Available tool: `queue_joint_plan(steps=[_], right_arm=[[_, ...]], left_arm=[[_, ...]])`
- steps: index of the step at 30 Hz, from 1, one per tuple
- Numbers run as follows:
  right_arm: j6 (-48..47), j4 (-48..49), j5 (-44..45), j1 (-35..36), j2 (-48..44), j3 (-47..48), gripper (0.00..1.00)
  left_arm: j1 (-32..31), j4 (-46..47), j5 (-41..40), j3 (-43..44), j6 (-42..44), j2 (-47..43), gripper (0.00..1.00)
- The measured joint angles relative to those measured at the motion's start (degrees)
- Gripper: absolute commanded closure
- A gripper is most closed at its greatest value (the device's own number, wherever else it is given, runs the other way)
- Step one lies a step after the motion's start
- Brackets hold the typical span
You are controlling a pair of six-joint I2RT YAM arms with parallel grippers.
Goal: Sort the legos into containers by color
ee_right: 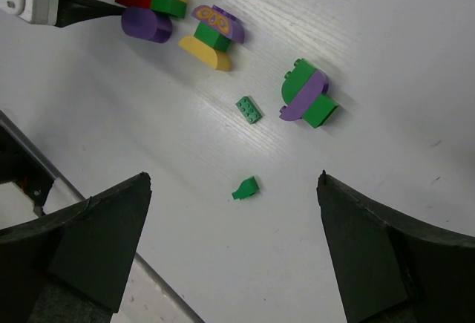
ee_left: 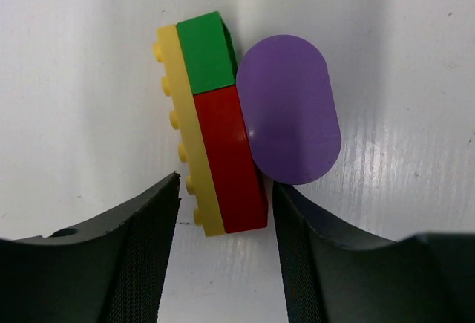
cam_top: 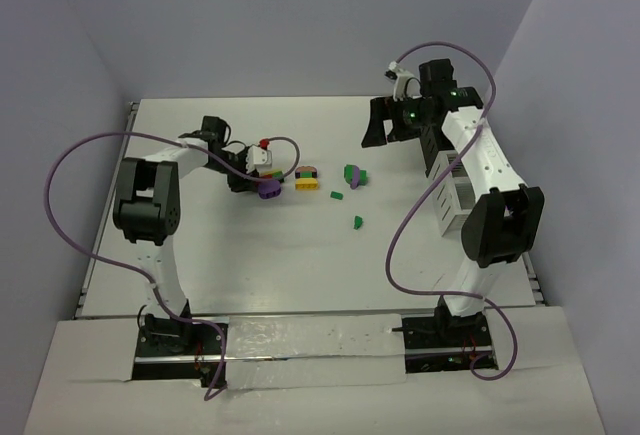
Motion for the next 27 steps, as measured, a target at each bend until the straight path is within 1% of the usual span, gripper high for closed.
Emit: queue_joint_plan(steps=[3, 4, 5, 7, 9, 11, 13, 17, 23, 27], right_arm=[[0.7, 0.3, -0.5, 0.1, 0.0, -1.2, 0.0], [1.0, 0.7, -0.7, 0.2, 0.0, -1.9, 0.0], [1.4, 1.0, -0.9, 0.3, 0.0, -2.8, 0.0], [2.7, 1.7, -1.1, 0.7, -0.1, -4.9, 0.0], [4.3, 2.7, -1.4, 1.0, -0.2, -6.9, 0.0], [6.3, 4.1, -2.0, 1.3, -0.3, -8.7, 0.0], [8.5, 5.8, -2.6, 1.6, -0.4, -10.4, 0.0], [12.8, 9.4, -3.4, 2.5, -1.2, -12.9, 0.0], [19.0, 14.6, -6.6, 5.7, -3.1, -14.2, 0.0], [22.0, 16.7, -10.6, 8.4, -3.1, -13.7, 0.0]], left_arm=[[-0.4, 0.3, -0.1, -0.1, 0.0, 0.0, 0.56], [-0.5, 0.8, 0.0, -0.3, -0.2, 0.0, 0.63], [-0.6, 1.2, 0.1, -0.5, -0.7, 0.0, 0.65], [-0.7, 2.5, 0.2, -1.3, -2.1, -0.4, 0.79], [-0.8, 3.9, 0.2, -2.3, -4.5, -1.0, 0.88], [-0.8, 4.8, 0.0, -3.5, -7.5, -1.8, 1.0], [-0.9, 5.6, -0.4, -5.1, -11.5, -3.3, 1.0], [-1.0, 8.7, -2.0, -9.0, -22.7, -9.0, 1.0], [-2.1, 17.7, -8.3, -14.9, -43.2, -22.7, 1.0], [-5.3, 22.6, -13.9, -17.5, -53.7, -31.4, 1.0]])
